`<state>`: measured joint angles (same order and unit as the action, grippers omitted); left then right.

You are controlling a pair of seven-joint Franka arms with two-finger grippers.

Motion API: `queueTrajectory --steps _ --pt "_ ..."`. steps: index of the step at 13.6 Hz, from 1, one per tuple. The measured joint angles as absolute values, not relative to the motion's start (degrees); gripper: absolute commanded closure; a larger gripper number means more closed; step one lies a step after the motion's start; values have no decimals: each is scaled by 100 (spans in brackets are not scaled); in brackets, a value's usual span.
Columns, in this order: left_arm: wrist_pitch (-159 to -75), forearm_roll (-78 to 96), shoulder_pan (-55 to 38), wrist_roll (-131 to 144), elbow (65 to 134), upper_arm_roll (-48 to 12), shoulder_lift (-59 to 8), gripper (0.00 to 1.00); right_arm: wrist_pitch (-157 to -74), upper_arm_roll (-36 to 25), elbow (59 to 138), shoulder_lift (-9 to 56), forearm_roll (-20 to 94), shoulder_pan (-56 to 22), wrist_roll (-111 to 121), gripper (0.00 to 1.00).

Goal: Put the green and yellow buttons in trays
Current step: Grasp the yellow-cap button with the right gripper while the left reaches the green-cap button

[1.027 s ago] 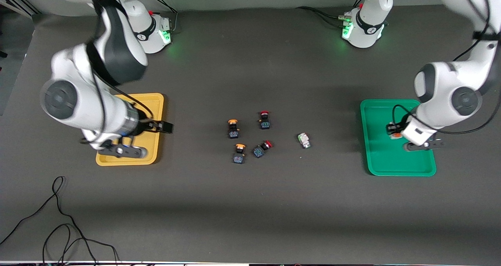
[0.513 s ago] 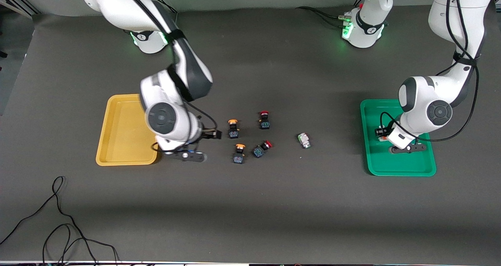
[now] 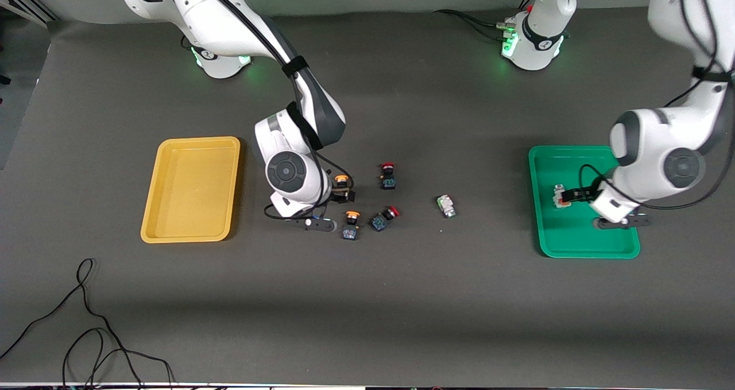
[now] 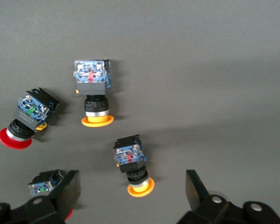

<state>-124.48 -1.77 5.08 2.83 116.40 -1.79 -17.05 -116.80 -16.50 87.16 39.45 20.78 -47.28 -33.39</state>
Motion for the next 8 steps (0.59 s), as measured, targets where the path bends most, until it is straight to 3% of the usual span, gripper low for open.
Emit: queueTrajectory --steps 5,7,8 --pt "-11099 -129 499 298 10457 -298 -1418 0 -12556 -1652 9040 4367 2115 -5153 -3373 2" --pt "-11011 21 414 555 10361 -428 -1424 0 -12638 -1656 9180 4437 2115 -5209 -3335 12" --pt "-11011 65 304 845 10361 -502 -1434 0 -12700 -1656 9251 4437 2115 -5218 -3295 25"
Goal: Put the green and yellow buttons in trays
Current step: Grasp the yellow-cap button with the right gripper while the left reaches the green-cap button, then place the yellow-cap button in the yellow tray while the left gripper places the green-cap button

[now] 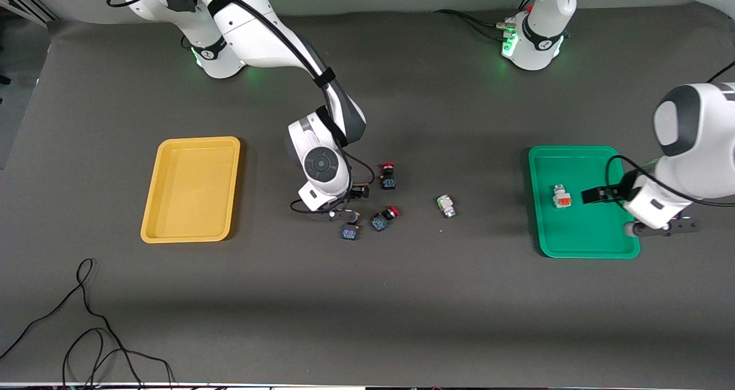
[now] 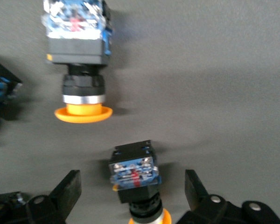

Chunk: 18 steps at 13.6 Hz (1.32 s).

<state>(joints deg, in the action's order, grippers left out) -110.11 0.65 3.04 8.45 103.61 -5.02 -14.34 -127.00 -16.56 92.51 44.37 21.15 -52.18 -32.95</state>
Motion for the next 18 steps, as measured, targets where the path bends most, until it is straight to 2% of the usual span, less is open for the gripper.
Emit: queueTrajectory --steps 1,2,7,10,13,16,18 --pt "-11011 80 127 1182 10361 -556 -1453 0 -12769 -1656 9303 4437 2115 -5232 -3273 86" --pt "-11013 84 -140 1624 10360 -588 -1485 0 -12848 -1657 9340 4437 2114 -5250 -3254 100" --pt "-11328 97 -1413 3816 10358 -639 -1664 0 -12946 -1714 9351 4380 2114 -5279 -3247 100" --pt "-11678 96 -1955 4616 10359 -638 -1920 0 -12858 -2018 9307 4058 2114 -5317 -3242 100" --pt "-12238 96 -2196 5028 10368 -633 -2350 0 -11915 -2651 9276 3320 2062 -5319 -2902 100" --pt "-12881 93 -2354 5200 10372 -630 -2961 1 -10692 -3550 9298 2537 2008 -5280 -1925 100" --pt "-13176 85 -2417 5252 10368 -628 -3297 8 -10100 -4326 9379 2198 1993 -5252 -852 100"
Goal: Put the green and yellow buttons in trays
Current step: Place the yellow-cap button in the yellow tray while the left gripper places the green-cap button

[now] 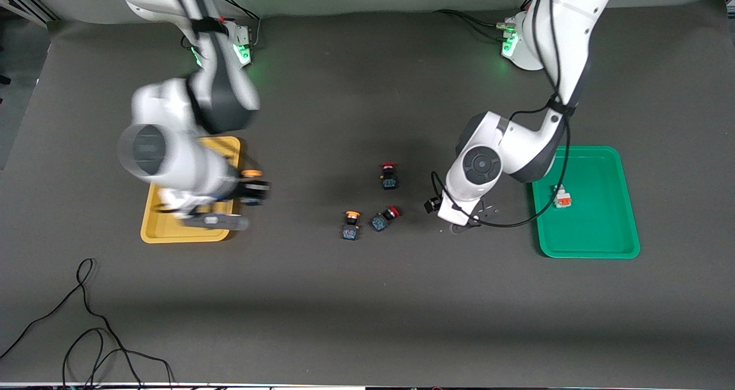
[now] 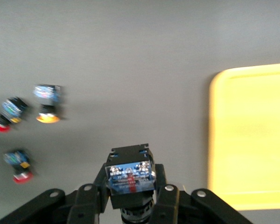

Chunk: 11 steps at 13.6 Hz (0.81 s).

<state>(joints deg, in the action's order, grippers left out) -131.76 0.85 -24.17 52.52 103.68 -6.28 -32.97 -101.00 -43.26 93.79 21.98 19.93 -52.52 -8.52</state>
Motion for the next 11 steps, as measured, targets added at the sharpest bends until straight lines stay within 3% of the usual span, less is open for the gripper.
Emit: queueTrajectory --steps 1,3,5,8,11 --pt "-13286 82 -2441 5279 10368 -627 -3420 19 -9967 -4706 9472 2109 1993 -5234 -284 100" --pt "-13388 79 -2493 5369 10365 -627 -3565 53 -10011 -5230 9788 2070 1997 -5149 585 100" --pt "-13391 78 -2515 5406 10355 -623 -3580 74 -10635 -5360 10325 2104 1998 -4962 1065 100" --pt "-13390 77 -2514 5415 10330 -591 -3578 78 -12011 -5348 11288 2402 2303 -4711 1923 100" --pt "-13370 77 -2494 5424 10222 -531 -3484 80 -12407 -5341 11683 2894 2894 -4543 2633 100"
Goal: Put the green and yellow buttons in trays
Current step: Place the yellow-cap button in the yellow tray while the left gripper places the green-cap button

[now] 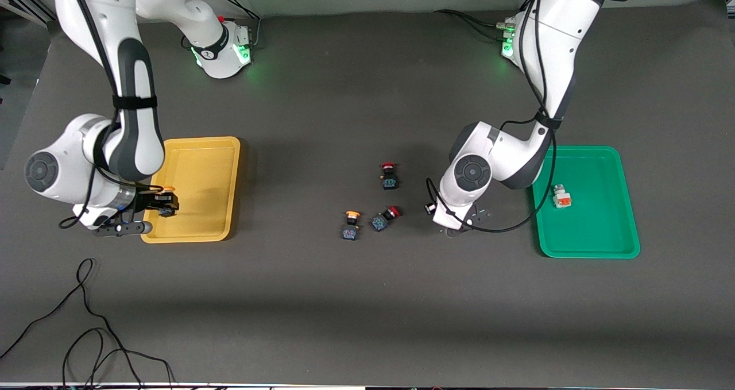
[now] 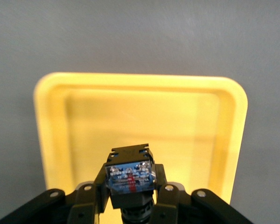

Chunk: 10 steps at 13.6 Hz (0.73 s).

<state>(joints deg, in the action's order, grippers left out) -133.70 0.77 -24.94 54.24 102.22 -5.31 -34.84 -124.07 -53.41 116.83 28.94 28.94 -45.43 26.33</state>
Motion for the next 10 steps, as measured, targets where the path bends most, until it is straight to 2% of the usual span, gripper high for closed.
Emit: queueTrajectory --steps 2,5,8,9,10 --pt "-13074 73 -2402 5389 10116 -500 -3165 83 -12814 -5245 11841 3117 2931 -4550 2675 100" --pt "-12108 85 -2197 4898 9921 -498 -2493 88 -13394 -5019 12094 3317 2934 -4551 2675 100" --pt "-11223 374 -1699 3872 9840 -475 -1865 88 -13577 -4965 12157 3464 3123 -4548 2731 100" --pt "-10872 447 -1395 3349 9840 -462 -1683 88 -13588 -4964 12159 3503 3280 -4541 2836 90" --pt "-10556 475 -1026 2809 9842 -448 -1538 88 -13591 -4964 12164 3537 3432 -4516 2947 37"
